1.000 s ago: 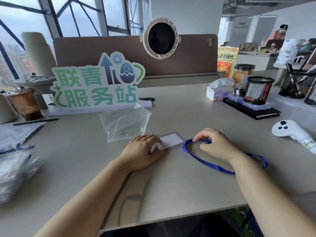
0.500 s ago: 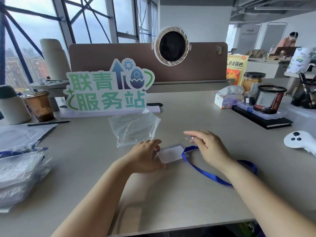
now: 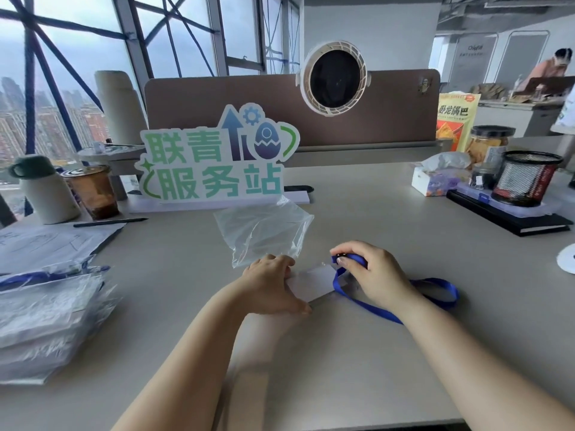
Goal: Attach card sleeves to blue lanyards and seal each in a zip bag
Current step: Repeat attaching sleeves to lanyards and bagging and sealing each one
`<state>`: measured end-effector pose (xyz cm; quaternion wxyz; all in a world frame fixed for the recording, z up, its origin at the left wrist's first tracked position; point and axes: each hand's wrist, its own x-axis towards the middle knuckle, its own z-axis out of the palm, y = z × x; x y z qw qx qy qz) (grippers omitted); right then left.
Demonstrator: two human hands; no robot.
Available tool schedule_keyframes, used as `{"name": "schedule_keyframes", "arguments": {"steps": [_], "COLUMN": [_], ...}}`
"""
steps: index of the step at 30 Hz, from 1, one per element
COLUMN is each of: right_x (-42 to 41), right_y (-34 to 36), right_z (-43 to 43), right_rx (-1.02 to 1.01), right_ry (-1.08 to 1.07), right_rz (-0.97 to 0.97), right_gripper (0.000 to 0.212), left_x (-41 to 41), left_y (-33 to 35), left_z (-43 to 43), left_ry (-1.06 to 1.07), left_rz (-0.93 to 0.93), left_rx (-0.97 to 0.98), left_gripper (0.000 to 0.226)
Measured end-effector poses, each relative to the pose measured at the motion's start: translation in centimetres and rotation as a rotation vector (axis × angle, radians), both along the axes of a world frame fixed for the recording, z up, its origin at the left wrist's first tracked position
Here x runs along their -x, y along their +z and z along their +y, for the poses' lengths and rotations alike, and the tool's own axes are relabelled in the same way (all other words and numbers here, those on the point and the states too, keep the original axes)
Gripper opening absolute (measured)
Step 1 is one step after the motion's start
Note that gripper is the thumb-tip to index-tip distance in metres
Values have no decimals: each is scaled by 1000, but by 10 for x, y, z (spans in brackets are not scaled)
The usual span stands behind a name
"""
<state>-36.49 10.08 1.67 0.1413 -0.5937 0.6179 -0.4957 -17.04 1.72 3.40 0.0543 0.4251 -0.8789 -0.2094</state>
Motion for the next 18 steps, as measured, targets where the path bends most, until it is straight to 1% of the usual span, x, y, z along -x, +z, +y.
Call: {"name": "schedule_keyframes", "arguments": {"steps": [4,7,12,15,18], "right_x": [1,1,3,2,-1], "right_y": [-1,1,-3,-3,-3], "right_z": [2,2,-2,-6,-9], "right_rx": [-1,10,178,233,286], "right_ry": [17,7,11,22,20], "right_rz": [-16,22,284,332,372], "right_gripper": [28,23,13,12,13], "left_x": [0,0,8,14,16], "left_y": [0,-2,-5,-8,-10], "left_z": [3,4,6,9,6], "left_ry": [-10,-32,8,27,35], "left_rz": [164,245,430,479,476], "left_rx": [-73,-44,-35,32,119], "left_gripper": [99,95,70,51,43]}}
